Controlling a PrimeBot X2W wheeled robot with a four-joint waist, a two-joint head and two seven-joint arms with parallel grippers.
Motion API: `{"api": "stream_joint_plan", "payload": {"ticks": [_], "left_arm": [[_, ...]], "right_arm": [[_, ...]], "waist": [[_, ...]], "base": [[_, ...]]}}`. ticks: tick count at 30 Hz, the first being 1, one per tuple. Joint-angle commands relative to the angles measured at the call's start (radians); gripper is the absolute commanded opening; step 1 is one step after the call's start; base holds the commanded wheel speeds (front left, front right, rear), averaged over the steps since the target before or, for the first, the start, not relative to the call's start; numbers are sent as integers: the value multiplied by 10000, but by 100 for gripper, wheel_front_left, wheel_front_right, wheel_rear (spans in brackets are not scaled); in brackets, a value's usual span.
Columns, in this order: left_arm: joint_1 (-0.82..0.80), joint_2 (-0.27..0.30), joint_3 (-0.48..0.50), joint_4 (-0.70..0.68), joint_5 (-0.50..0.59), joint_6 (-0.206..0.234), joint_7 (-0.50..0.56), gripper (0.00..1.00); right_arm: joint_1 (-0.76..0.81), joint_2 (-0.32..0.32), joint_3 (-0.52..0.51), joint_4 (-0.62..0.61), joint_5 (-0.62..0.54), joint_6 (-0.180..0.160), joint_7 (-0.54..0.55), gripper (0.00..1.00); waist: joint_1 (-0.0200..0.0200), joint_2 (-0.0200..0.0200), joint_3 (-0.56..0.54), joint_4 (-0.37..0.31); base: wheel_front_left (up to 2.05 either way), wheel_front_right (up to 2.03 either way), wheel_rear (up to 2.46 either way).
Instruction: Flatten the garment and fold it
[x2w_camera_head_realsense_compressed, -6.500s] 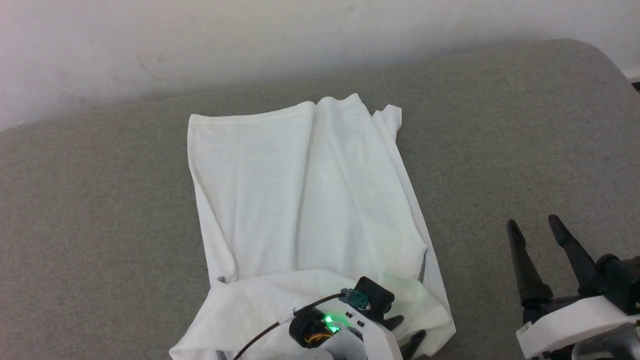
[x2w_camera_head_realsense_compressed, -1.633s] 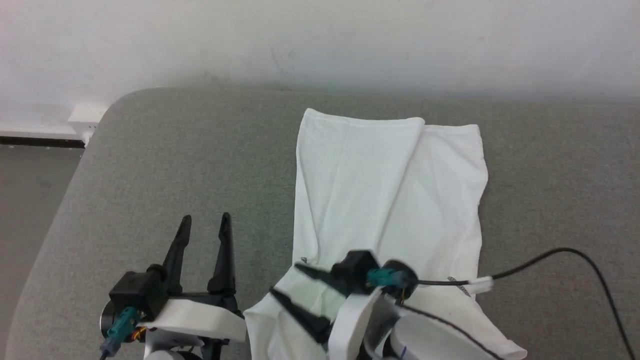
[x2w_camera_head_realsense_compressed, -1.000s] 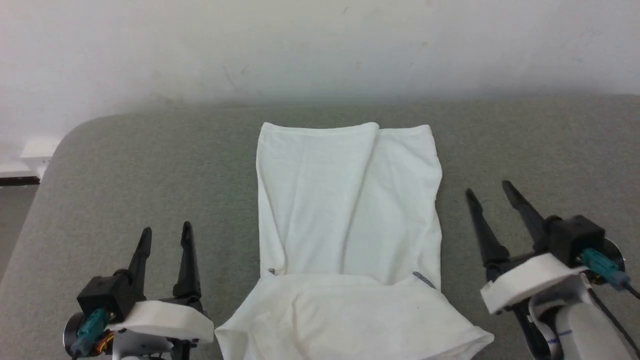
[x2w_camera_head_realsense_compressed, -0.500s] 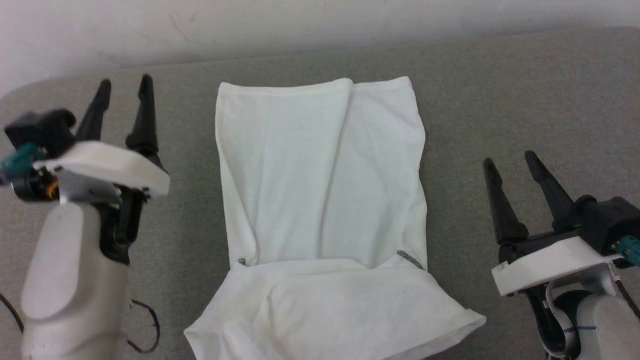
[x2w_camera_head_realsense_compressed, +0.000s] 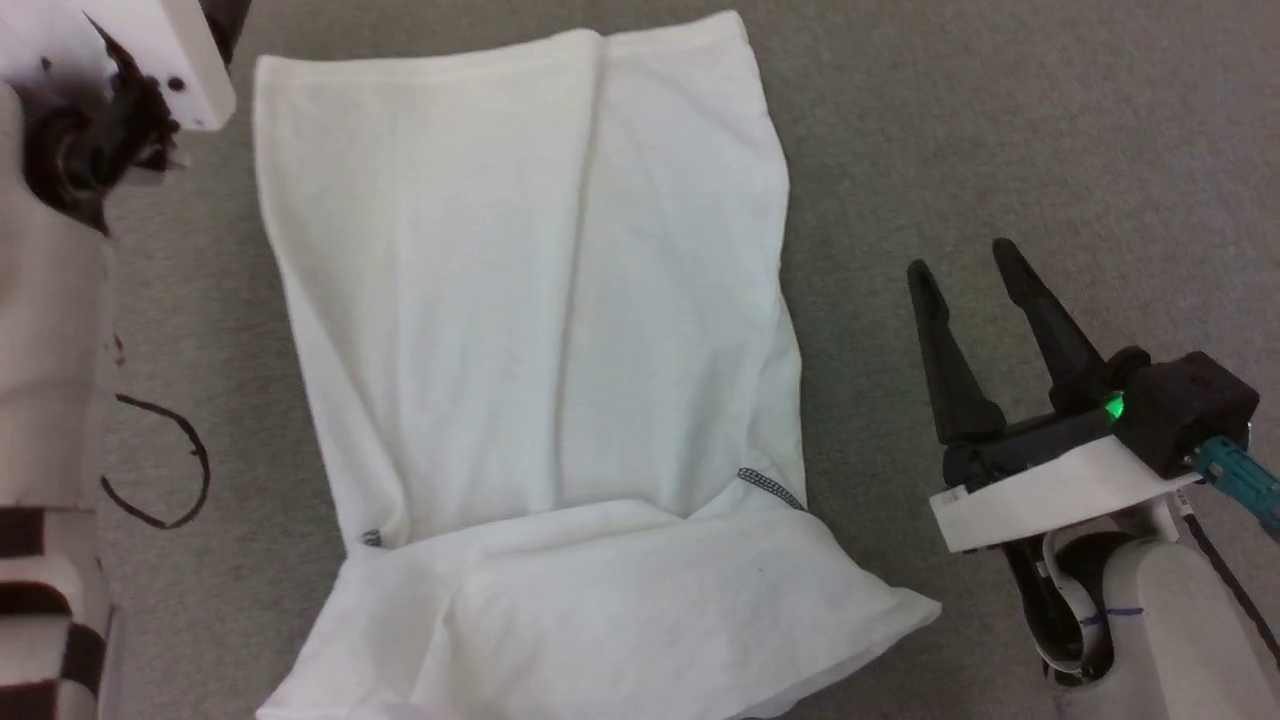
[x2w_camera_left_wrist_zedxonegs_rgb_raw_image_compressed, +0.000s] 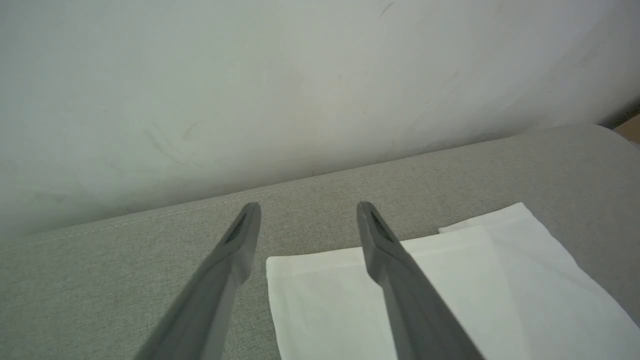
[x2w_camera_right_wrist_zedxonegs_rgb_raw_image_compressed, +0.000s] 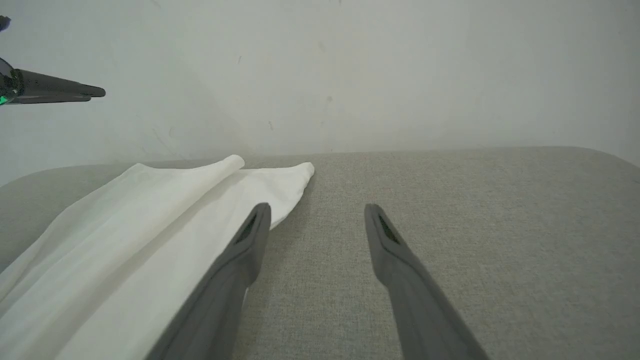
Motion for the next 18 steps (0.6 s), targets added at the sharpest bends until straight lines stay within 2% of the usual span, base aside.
{"api": "stream_joint_plan", "payload": {"ticks": [1, 2, 5, 9, 13, 16, 17, 18], "left_arm": [[-329, 198, -180, 309, -26, -46, 474, 100], [-329, 198, -180, 309, -26, -46, 474, 100], [-755, 538, -456, 888, 107, -52, 1336, 100], [-1020, 880, -542, 1561, 220, 154, 2074, 100], [-923, 1010, -648, 2134, 199, 275, 2808, 100], [-712, 943, -738, 2537, 43, 355, 3741, 100], [-639, 933, -806, 2604, 43, 370, 3998, 85], [-561, 916, -867, 2696, 22, 390, 4327, 43]], "right_arm": [[-202, 42, 96, 49, 107, -7, -136, 100], [-202, 42, 96, 49, 107, -7, -136, 100], [-311, 53, 308, 135, 196, -7, -255, 100], [-394, 59, 517, 276, 323, -7, -369, 100], [-392, 61, 585, 395, 431, -7, -439, 100], [-389, 62, 543, 452, 447, -7, -463, 100], [-400, 62, 525, 466, 451, -7, -460, 100], [-418, 63, 509, 478, 451, -7, -450, 100]], "waist": [[-2, -1, 909, -851], [-2, -1, 909, -851], [-2, -1, 1163, -1101], [-2, -1, 1410, -1373], [-2, -1, 1501, -1493], [-2, -1, 1519, -1491], [-2, -1, 1529, -1483], [-2, -1, 1538, -1472]], "base": [[0, 0, 0], [0, 0, 0], [0, 0, 0], [0, 0, 0], [0, 0, 0], [0, 0, 0], [0, 0, 0], [0, 0, 0]]}}
